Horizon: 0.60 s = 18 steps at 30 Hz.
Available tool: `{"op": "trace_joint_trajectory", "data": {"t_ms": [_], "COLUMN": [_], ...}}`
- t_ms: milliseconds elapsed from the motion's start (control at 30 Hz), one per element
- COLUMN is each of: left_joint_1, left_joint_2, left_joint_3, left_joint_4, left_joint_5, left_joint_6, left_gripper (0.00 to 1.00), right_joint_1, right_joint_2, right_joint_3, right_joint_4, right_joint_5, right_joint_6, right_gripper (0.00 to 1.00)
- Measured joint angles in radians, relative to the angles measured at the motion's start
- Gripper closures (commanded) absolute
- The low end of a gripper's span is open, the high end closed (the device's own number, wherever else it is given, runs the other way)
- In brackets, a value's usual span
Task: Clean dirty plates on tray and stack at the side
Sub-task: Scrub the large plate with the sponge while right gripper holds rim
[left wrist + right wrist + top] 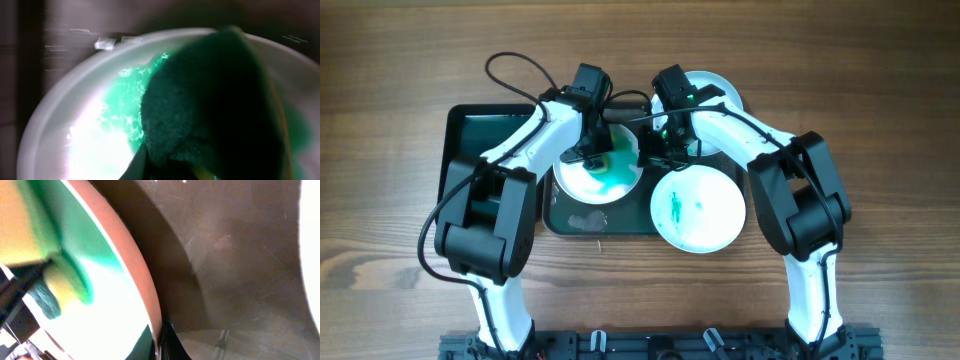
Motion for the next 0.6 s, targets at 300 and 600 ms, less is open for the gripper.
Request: {"op": "trace_joint_trajectory", "data": {"t_ms": [300,600], "left_joint_1": [0.008,0.056], "left_joint_2": [0.004,0.003], "left_joint_3": [0.002,0.002], "left_joint_4": [-0.214,-0.219], "left_joint_5": [-0.226,0.266], "left_joint_6": [-0.175,0.222], "left_gripper": [0.96,0.96], "right_joint_1": [0.011,-0.01], "right_joint_2": [0.0,0.0], "right_joint_3": [0.0,0.0], "right_joint_4": [-0.006,-0.022], "right_joint_5": [-0.011,0.001], "right_joint_6": [-0.001,-0.005], "right_gripper": [0.96,0.96]}}
